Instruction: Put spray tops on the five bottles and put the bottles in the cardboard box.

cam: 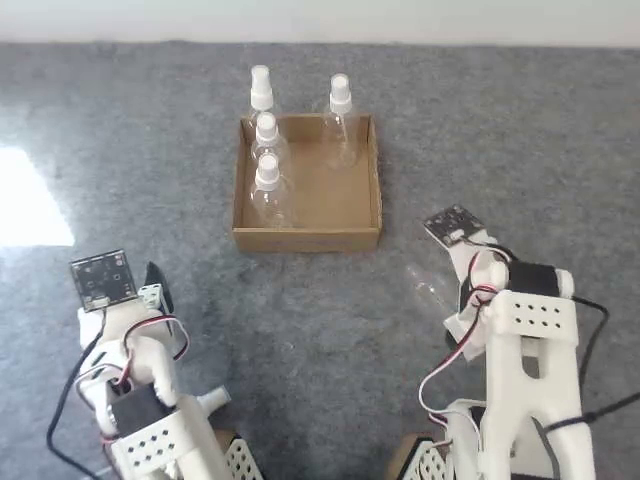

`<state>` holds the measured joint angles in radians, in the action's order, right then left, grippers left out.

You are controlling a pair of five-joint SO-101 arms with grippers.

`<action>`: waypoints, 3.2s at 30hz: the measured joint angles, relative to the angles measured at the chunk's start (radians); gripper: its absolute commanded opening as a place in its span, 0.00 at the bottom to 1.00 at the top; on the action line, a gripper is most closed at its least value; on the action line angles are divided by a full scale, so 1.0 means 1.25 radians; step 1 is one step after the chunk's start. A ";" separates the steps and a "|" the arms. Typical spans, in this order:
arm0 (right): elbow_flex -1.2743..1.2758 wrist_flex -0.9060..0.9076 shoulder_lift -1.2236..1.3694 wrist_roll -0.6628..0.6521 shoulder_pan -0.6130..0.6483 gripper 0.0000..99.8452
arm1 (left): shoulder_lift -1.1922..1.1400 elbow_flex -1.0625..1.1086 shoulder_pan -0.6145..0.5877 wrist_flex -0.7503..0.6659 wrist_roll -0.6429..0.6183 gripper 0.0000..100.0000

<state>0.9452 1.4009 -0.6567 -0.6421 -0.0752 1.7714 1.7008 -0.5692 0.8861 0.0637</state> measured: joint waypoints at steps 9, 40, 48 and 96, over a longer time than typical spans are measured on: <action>0.058 -0.053 0.000 -0.006 -0.006 0.32 | 0.000 0.000 0.005 0.011 0.000 0.25; -0.169 0.081 0.000 -0.011 0.169 0.32 | 0.000 0.000 0.005 0.014 0.000 0.25; -0.258 0.091 0.160 -0.011 0.169 0.31 | 0.000 0.000 0.004 0.014 0.000 0.25; -0.506 0.064 0.682 -0.011 0.173 0.09 | 0.000 0.000 0.006 0.014 0.000 0.25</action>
<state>0.3130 1.4807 0.1964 -0.6559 0.1412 1.7714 1.7008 -0.5616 0.9030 0.0637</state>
